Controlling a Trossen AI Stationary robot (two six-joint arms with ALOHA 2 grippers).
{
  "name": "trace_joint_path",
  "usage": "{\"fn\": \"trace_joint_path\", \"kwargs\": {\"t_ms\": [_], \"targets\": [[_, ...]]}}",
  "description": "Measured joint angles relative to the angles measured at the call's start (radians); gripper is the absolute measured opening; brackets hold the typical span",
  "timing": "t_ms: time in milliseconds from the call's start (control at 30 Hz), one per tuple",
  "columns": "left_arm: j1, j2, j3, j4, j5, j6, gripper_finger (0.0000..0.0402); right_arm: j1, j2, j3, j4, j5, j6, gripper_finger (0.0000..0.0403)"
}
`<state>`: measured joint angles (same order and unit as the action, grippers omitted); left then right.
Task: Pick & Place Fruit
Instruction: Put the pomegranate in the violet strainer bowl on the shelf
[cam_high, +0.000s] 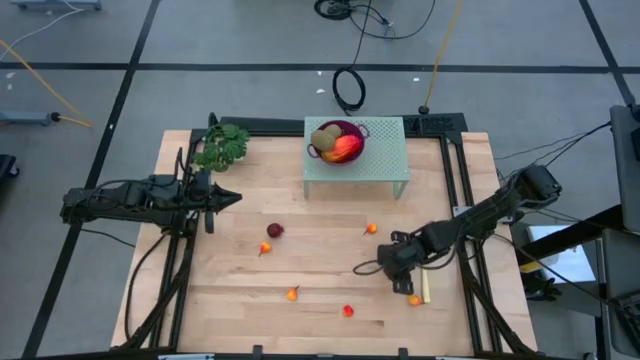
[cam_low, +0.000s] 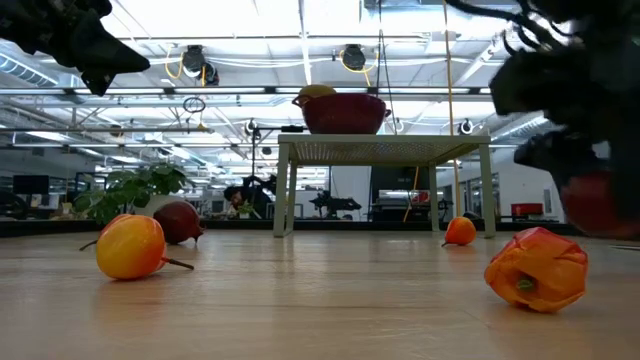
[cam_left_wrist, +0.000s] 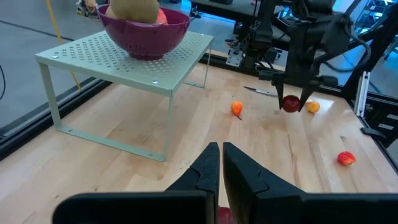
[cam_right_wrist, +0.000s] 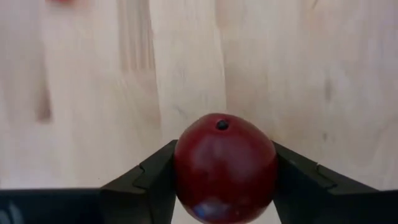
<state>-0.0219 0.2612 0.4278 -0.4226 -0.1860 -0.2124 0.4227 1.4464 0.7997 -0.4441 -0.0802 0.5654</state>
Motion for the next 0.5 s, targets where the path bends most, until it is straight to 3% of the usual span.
{"fn": "trace_joint_path", "kwargs": {"t_ms": [200, 500], "targets": [[0.0, 0.0, 0.0, 0.0, 0.0, 0.009, 0.0019, -0.051, -0.053, 0.075, 0.007, 0.02, 0.0, 0.0196], [0.0, 0.0, 0.0, 0.009, -0.004, 0.009, 0.0019, -0.154, -0.099, 0.224, 0.014, 0.198, -0.082, 0.0197]]}}
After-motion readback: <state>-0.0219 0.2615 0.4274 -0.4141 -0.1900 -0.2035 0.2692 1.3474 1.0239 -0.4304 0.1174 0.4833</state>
